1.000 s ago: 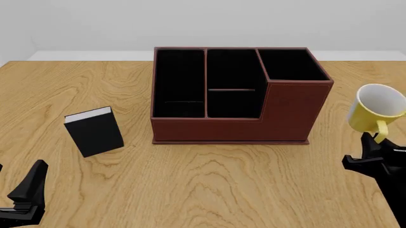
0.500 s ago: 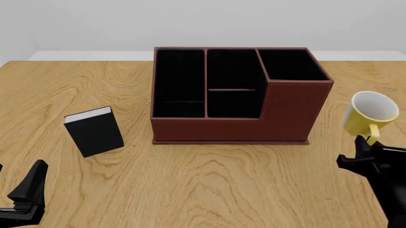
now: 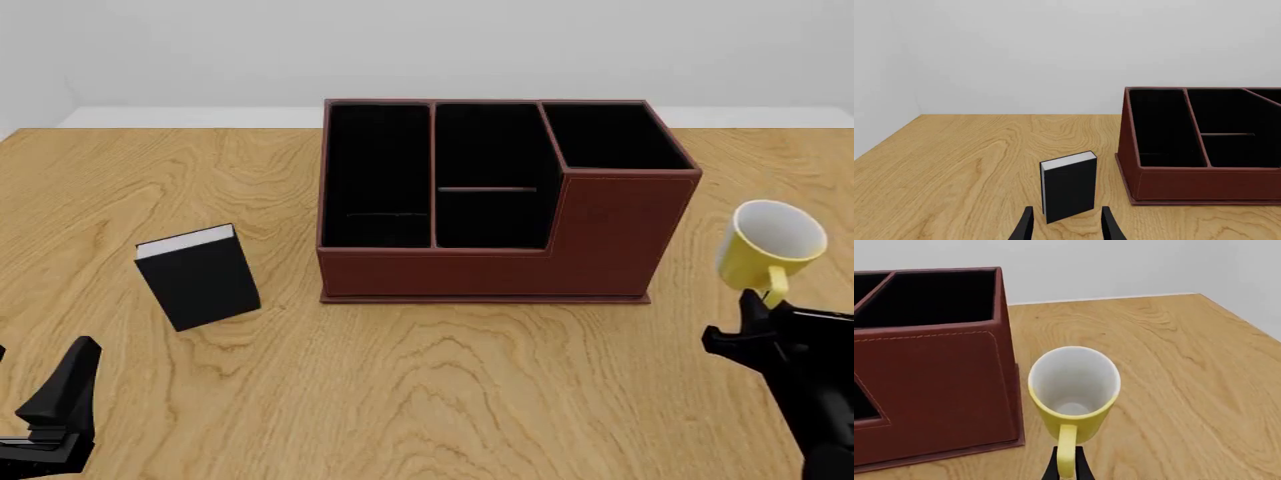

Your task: Pick up the yellow and white mug and place it to the right of the caddy.

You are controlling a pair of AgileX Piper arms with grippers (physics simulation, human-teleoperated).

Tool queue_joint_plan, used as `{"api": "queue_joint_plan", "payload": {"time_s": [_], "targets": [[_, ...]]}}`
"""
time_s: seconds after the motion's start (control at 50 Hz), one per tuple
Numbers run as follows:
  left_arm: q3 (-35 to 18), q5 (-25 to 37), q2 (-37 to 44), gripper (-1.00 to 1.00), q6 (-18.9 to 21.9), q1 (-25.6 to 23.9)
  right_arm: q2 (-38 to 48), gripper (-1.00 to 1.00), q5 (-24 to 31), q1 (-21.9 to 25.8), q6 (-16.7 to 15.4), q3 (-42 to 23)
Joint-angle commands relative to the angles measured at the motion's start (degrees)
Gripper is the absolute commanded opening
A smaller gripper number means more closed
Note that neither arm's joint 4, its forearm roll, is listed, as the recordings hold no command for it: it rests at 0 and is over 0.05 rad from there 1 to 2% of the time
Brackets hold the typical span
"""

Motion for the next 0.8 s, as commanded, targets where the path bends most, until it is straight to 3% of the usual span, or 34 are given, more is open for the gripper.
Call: {"api": "queue_joint_plan", "payload": {"time_s": [0.02,0.8], "targets": [[0.00,0.00,0.00,1.00,0.00,0.00,1.90,-1.00,-0.69,-0.02,0.63,-0.90],[0.00,0.00,0.00,1.00,0.00,0.00,11.11,-1.00,-0.77,-0.88,1.76,-6.09]]}}
